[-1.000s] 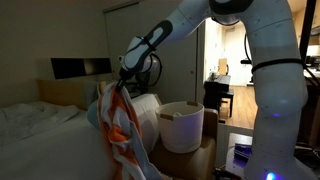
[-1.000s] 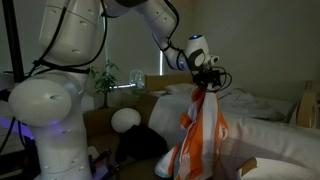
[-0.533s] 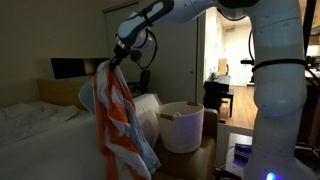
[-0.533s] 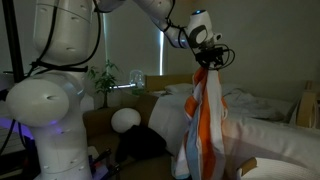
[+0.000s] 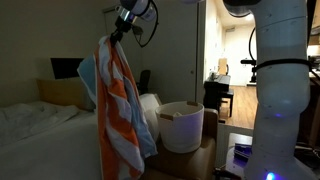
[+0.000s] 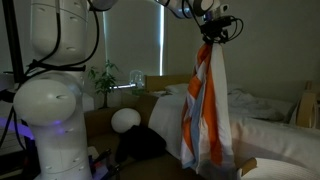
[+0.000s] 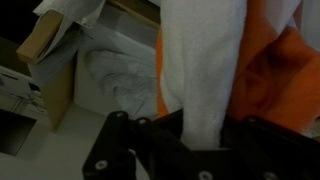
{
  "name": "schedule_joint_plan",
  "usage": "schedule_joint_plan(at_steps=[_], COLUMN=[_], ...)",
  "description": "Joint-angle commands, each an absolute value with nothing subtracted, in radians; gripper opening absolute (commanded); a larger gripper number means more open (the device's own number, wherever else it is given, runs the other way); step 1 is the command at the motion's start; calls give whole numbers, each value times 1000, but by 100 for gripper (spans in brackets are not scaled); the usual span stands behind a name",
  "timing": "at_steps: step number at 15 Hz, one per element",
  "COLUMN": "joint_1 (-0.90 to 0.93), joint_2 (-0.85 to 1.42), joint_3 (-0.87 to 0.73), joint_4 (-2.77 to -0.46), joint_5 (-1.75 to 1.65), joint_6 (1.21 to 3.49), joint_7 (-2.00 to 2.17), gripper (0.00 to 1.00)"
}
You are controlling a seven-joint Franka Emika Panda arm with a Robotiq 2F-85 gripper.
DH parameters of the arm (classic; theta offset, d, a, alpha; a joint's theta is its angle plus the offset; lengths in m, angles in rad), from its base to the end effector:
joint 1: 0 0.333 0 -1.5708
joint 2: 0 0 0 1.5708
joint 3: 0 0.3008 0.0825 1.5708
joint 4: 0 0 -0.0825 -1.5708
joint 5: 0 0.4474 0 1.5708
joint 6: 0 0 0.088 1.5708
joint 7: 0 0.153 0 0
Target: Pick the towel and put it in the bag
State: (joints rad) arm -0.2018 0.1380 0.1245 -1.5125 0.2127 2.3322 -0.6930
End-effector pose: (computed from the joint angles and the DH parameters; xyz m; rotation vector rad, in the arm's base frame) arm 0.7384 -0.0521 0.6049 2.7975 0.7383 1.0729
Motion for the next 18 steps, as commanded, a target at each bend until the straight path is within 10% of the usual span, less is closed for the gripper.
schedule_joint_plan(at_steps=[1, 18], joint_1=[-163, -168], joint_2=[214, 562], joint_3=[57, -55], joint_4=[-1307, -497], joint_5=[174, -33], joint_6=[2259, 2207], joint_7=[-705, -581], gripper=[6, 6])
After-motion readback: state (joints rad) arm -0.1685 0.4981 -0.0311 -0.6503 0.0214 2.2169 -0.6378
